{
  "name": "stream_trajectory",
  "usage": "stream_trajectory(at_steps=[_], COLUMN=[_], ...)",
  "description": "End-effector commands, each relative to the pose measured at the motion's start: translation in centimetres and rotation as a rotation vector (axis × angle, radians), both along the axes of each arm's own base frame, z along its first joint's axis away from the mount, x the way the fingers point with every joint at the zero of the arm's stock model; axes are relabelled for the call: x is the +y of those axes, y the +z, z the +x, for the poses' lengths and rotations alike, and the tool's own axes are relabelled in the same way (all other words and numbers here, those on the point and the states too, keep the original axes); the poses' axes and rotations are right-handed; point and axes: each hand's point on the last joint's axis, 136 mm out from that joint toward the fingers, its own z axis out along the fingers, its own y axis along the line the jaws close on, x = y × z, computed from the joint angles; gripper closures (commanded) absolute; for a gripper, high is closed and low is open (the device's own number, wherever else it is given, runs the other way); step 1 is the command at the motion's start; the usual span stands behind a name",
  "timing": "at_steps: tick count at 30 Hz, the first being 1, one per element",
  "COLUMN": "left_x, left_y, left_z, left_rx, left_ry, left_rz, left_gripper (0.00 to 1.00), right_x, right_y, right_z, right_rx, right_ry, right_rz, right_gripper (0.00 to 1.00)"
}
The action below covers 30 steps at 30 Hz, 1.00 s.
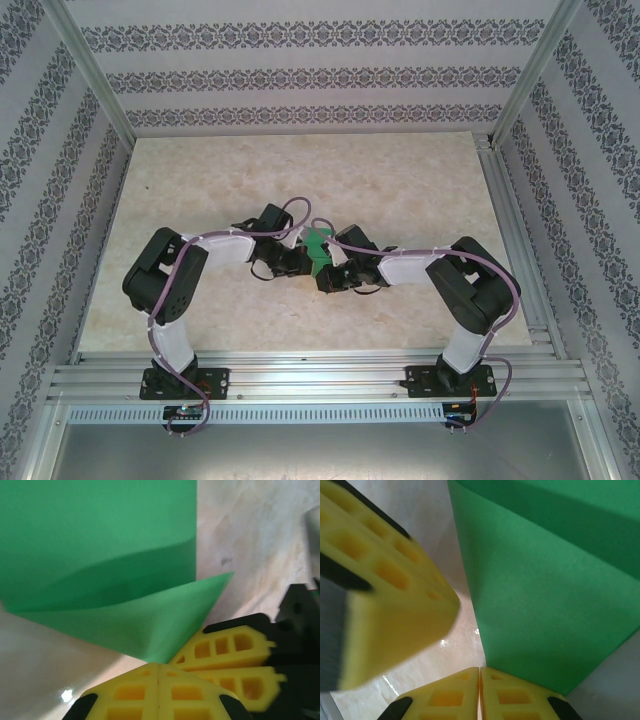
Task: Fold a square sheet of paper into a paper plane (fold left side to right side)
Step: Third fold the triangle at the center of the table.
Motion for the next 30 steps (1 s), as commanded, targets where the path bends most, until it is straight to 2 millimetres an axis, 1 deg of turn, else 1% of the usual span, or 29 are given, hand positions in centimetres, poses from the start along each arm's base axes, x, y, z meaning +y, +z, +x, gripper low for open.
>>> stream_trajectory(at_steps=[1,4,14,17,22,30], left_x=[-1.6,-1.7,-0.8,0.2,2.0,5.7], left_y=[0.4,0.0,-2.3,-3.5,-4.5,-4.6], left_z=[1.0,1.0,1.2,1.1,1.6,4.5], left_rx=[-0.04,-0.047,-0.051,-0.052,-0.082,-0.133], left_ry=[0.014,0.026,0.069,0.077,0.095,0.167], left_rz=[-0.062,-0.056,0.022,0.086,0.191,0.274], left_gripper=[0.97,0.98,1.0,1.0,1.0,1.0], right_x=[-3.0,-3.0,-3.3,-3.4,-3.7,-4.1], right_y=[-4.3,-4.2,-4.2,-4.2,-4.3,-4.7], right_z=[-3.2,-3.1,-3.3,-3.4,-3.7,-4.1], right_rx=[0.123,0.123,0.125,0.126,0.127,0.138], right_ry=[0.003,0.002,0.005,0.005,0.01,0.009], right_rz=[-0.181,-0.184,-0.201,-0.208,-0.226,-0.24], right_gripper=[0.9,0.9,0.9,0.9,0.9,0.9])
